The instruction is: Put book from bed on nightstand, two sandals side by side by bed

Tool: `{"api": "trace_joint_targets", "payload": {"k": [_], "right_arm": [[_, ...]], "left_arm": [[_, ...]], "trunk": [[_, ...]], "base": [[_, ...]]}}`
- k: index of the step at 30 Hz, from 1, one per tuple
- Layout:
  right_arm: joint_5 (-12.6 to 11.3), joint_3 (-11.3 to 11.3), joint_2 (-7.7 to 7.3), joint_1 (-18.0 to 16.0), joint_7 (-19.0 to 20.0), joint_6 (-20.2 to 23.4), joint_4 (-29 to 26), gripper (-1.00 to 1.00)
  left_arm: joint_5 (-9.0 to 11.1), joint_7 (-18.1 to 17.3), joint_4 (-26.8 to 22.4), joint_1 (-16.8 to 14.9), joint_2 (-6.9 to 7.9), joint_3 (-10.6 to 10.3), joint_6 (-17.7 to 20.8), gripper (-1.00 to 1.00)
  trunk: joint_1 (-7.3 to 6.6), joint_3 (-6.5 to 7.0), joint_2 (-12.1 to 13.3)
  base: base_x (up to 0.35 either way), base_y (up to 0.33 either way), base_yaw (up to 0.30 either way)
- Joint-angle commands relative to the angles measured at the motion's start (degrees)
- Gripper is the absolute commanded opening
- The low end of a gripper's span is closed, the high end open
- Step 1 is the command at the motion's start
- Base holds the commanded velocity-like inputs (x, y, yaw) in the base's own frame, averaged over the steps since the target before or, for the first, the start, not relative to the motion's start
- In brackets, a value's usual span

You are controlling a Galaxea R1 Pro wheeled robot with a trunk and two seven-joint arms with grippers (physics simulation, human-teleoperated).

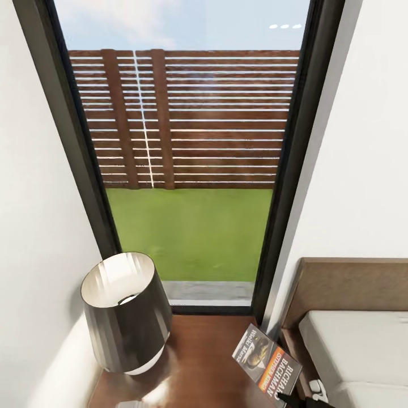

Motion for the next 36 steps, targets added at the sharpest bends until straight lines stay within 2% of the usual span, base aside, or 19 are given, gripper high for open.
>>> {"api": "trace_joint_targets", "payload": {"k": [1, 3, 4, 6, 9, 10, 11, 12, 13, 15, 18, 20, 22, 26, 28, 36], "right_arm": [[0.0, -0.3, -0.01, -0.1, 0.2, 1.2, 0.0, -1.0], [0.0, -0.3, 0.0, -0.1, 0.3, 3.3, -0.2, -1.0], [0.0, -0.3, 0.0, -0.1, 0.3, 4.0, -0.3, -1.0], [0.0, -0.3, 0.02, -0.1, 0.3, 7.2, -0.4, -1.0], [0.0, -0.3, 0.21, -0.1, 0.2, 10.3, -0.7, -1.0], [0.0, -0.4, 0.24, -0.1, 0.2, 10.6, -0.8, -1.0], [0.0, -0.4, 0.43, -0.2, 0.1, 11.5, -1.7, -1.0], [0.0, -0.4, 0.54, -0.2, 0.1, 12.0, -2.2, -1.0], [0.0, -0.4, 1.06, -0.2, 0.0, 13.1, -3.5, -1.0], [0.0, -0.4, 3.38, -0.3, 0.0, 16.4, -6.7, -1.0], [-0.1, -0.4, 7.97, -0.3, -0.8, 22.0, -12.0, -1.0], [-0.3, -0.4, 10.59, -0.3, -3.3, 23.7, -14.7, -1.0], [-0.5, -0.4, 12.53, -0.3, -6.5, 24.4, -16.1, -1.0], [-0.8, -0.4, 14.37, -0.4, -9.3, 24.9, -16.8, -1.0], [-0.8, -0.4, 16.1, -0.4, -9.9, 24.9, -17.0, -1.0], [-1.0, -0.6, 16.96, -0.5, -10.4, 24.9, -17.6, -1.0]], "left_arm": [[0.4, -4.6, -0.1, 0.0, 0.09, 0.2, 0.6, 1.0], [0.4, -12.9, -0.2, 0.0, 0.62, 0.3, 0.6, 1.0], [0.4, -14.8, -0.2, 0.0, 0.8, 0.3, 0.6, 1.0], [0.4, -21.4, -0.5, 0.0, 1.36, 0.4, 0.7, 1.0], [0.6, -28.9, -1.4, -0.2, 1.67, 0.5, 1.0, 1.0], [0.6, -30.1, -1.6, -0.3, 1.68, 0.5, 1.1, 1.0], [0.7, -33.8, -2.5, -0.6, 1.58, 0.6, 1.3, 1.0], [0.7, -35.0, -2.9, -0.7, 1.54, 0.6, 1.5, 1.0], [0.7, -37.2, -3.9, -0.8, 1.44, 0.6, 2.4, 1.0], [0.7, -39.9, -6.5, -1.0, 1.31, 0.5, 5.8, 1.0], [0.7, -41.2, -8.8, -1.1, 1.22, 0.4, 9.4, 1.0], [0.7, -41.6, -9.3, -1.1, 1.25, 0.4, 10.2, 1.0], [0.7, -41.7, -9.6, -1.2, 1.28, 0.5, 10.6, 1.0], [0.8, -41.4, -9.7, -1.2, 1.17, 0.5, 10.9, 1.0], [0.8, -41.4, -9.8, -1.2, 1.12, 0.4, 10.9, 1.0], [1.0, -41.6, -9.8, -1.2, 1.0, 0.4, 11.1, 1.0]], "trunk": [[0.0, -0.06, 0.0], [0.0, -0.06, 0.0], [0.0, -0.06, 0.0], [0.0, -0.06, 0.0], [0.0, -0.06, 0.0], [0.0, -0.06, 0.0], [0.0, -0.06, 0.0], [0.0, -0.06, 0.0], [0.0, -0.06, 0.0], [0.0, -0.06, 0.0], [0.0, -0.06, 0.0], [0.0, -0.06, 0.0], [0.0, -0.06, 0.0], [0.0, -0.06, 0.0], [0.0, -0.06, 0.0], [0.0, -0.06, 0.0]], "base": [[0.0, 0.0, 0.0], [0.0, 0.0, 0.0], [0.0, 0.0, 0.0], [0.0, 0.0, 0.0], [0.0, 0.0, 0.0], [0.0, 0.0, 0.0], [0.0, 0.0, 0.0], [0.0, 0.0, 0.0], [0.0, 0.0, 0.0], [0.0, 0.0, 0.0], [0.0, 0.0, 0.0], [0.0, 0.0, 0.0], [0.0, 0.0, 0.0], [0.0, 0.0, 0.0], [0.0, 0.0, 0.0], [0.0, 0.0, 0.0]]}}
